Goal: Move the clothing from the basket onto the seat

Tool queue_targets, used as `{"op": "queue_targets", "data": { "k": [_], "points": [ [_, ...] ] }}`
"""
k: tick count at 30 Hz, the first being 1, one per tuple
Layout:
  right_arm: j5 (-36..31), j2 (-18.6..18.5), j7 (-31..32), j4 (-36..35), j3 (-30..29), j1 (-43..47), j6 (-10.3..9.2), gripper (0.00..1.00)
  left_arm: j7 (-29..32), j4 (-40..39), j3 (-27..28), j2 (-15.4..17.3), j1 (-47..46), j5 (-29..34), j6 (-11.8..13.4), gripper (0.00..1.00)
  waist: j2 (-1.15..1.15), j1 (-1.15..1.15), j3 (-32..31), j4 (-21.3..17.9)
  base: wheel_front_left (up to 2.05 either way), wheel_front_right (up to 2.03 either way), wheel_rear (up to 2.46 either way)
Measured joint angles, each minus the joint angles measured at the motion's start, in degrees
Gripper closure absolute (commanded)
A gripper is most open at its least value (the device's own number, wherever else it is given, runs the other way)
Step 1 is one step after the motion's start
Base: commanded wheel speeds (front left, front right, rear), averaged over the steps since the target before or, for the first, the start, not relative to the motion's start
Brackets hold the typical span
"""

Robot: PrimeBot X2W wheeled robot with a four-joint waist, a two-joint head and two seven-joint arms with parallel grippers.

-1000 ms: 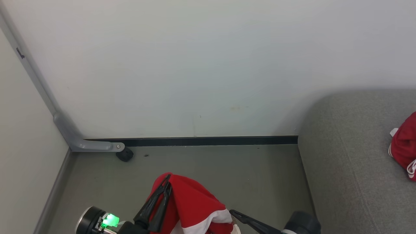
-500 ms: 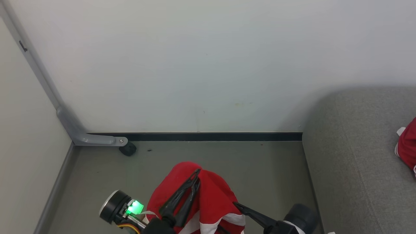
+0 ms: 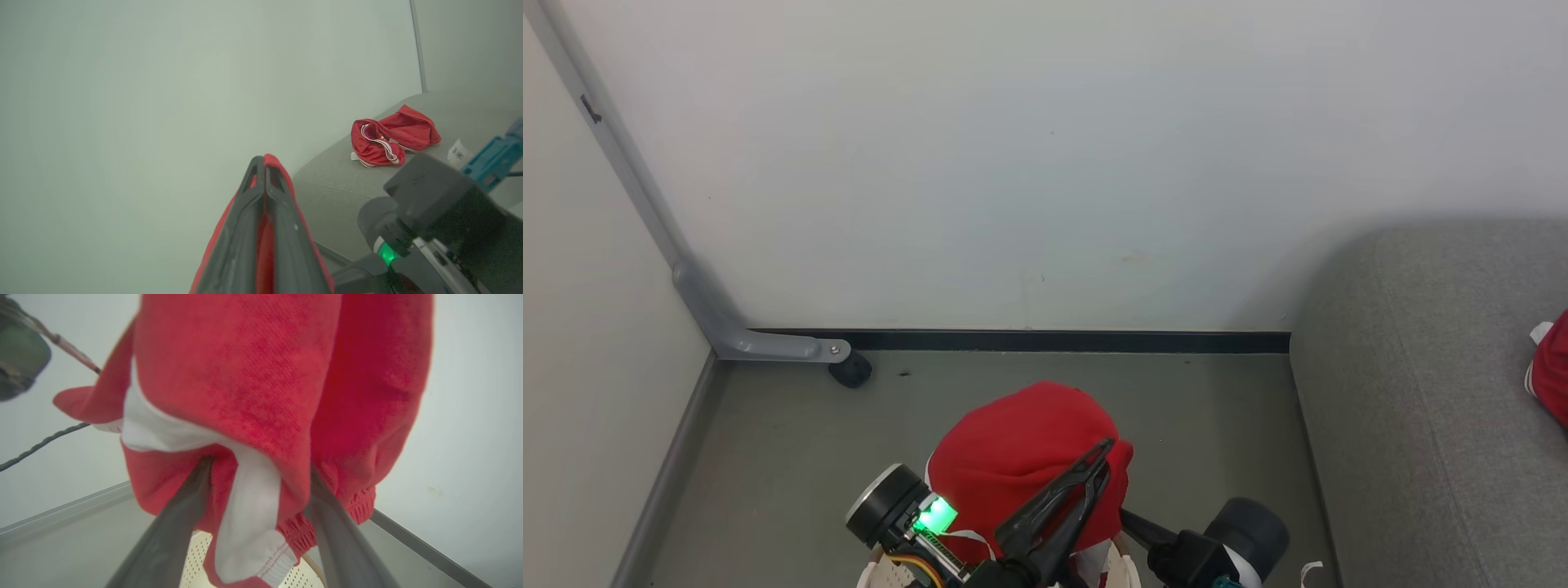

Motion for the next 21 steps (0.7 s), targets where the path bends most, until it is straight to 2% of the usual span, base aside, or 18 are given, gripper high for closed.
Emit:
{"op": "queue_targets", "data": {
  "k": [7,21],
  "points": [
    [0.00,2.24,-0.10,3.37,-0.96,-1.06,-1.68,0.00,0.00,0.02,-2.03,-0.35,-0.08,-0.21,0.00,1.00,0.00,0.00,0.00,0.25,0.00,0.00,0.00],
    [2.01,3.02,-1.63,6.66,-4.33,-1.42,-4.80,0.00,0.00,0.63,-2.09,-0.32,-0.12,-1.99,-0.01,1.00,0.00,0.00,-0.42,0.89,0.00,0.00,0.00]
  ]
}}
